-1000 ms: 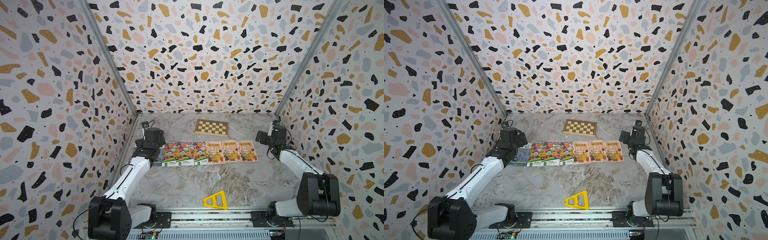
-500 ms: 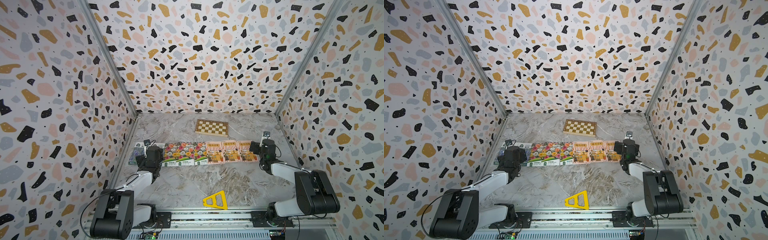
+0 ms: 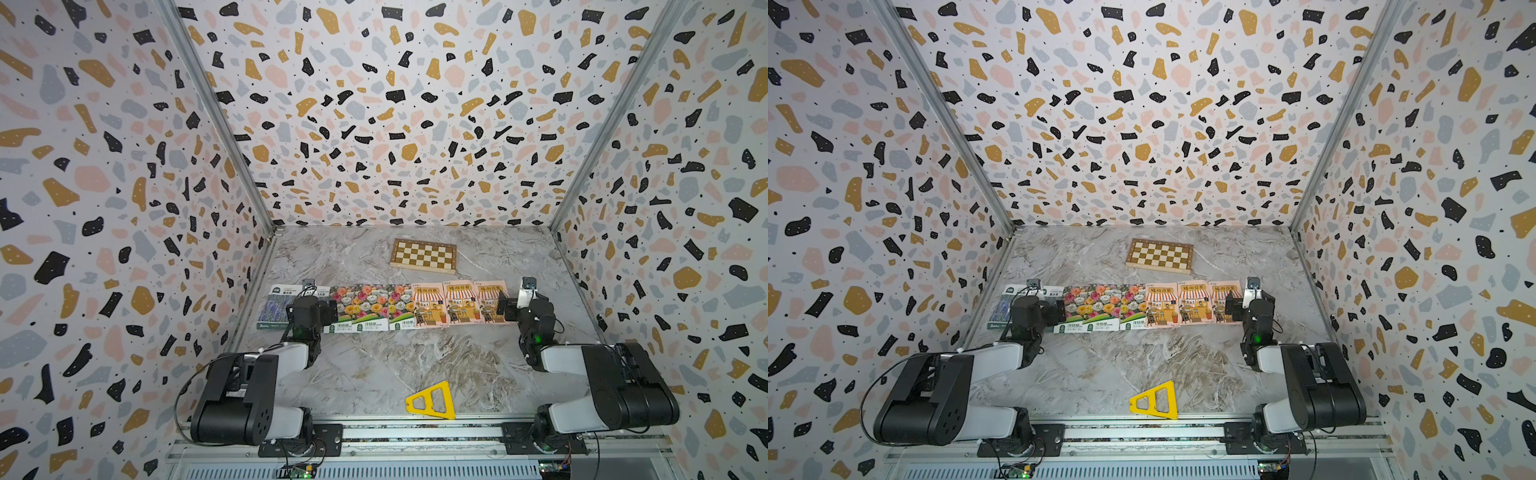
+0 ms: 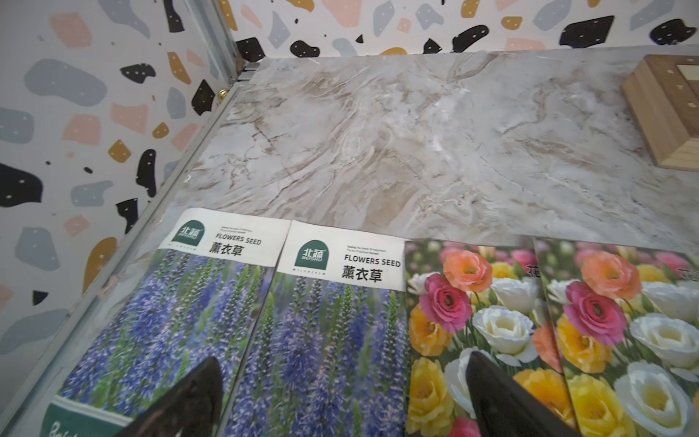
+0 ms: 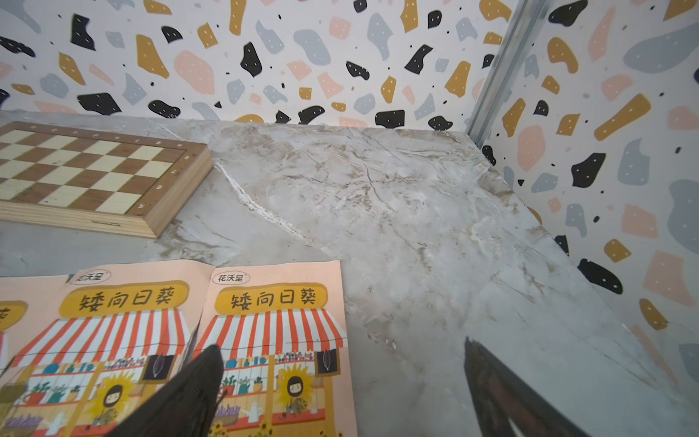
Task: Arrange the seed packets in a row
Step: Reset both arms
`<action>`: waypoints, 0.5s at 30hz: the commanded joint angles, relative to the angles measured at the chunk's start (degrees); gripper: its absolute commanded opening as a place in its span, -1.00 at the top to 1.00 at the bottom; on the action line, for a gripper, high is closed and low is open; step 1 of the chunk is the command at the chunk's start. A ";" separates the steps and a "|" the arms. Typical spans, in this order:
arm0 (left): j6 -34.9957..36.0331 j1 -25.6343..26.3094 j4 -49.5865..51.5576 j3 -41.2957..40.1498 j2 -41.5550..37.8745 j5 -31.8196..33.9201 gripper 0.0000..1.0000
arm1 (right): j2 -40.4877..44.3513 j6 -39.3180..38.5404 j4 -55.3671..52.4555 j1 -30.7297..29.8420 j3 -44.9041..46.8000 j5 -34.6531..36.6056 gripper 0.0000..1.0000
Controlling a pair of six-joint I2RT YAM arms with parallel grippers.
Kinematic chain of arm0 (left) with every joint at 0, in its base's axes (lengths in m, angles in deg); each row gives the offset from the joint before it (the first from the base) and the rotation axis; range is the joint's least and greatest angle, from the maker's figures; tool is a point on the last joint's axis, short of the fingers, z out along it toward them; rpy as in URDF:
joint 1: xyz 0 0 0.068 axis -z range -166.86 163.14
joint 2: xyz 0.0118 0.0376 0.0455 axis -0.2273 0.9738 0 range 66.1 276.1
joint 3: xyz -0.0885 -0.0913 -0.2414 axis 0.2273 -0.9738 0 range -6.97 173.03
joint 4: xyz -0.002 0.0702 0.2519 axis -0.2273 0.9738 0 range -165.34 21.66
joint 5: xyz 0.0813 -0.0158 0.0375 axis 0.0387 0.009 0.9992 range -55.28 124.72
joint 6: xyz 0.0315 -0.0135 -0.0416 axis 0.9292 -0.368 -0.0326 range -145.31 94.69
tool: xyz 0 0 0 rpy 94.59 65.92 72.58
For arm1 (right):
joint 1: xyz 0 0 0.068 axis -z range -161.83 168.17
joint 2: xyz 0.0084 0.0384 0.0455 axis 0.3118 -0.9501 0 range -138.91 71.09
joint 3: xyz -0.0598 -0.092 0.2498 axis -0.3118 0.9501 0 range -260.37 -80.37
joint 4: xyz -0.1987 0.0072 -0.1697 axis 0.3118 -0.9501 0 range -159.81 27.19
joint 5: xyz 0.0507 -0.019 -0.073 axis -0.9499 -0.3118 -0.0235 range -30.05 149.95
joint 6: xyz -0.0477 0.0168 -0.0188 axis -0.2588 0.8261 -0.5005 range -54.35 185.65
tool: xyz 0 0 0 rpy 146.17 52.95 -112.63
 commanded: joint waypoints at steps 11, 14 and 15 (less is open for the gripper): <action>2.15 -0.51 -8.27 -1.22 1.48 -4.66 -0.98 | -2.08 0.17 10.78 1.64 2.93 -3.56 -1.00; 2.12 -0.54 -8.25 -1.31 1.32 -4.57 -0.98 | -2.09 0.04 11.05 1.44 2.99 -3.03 -1.00; 2.14 -0.50 -8.35 -1.31 1.37 -4.53 -0.98 | -2.07 0.05 11.79 0.80 3.42 -1.34 -1.00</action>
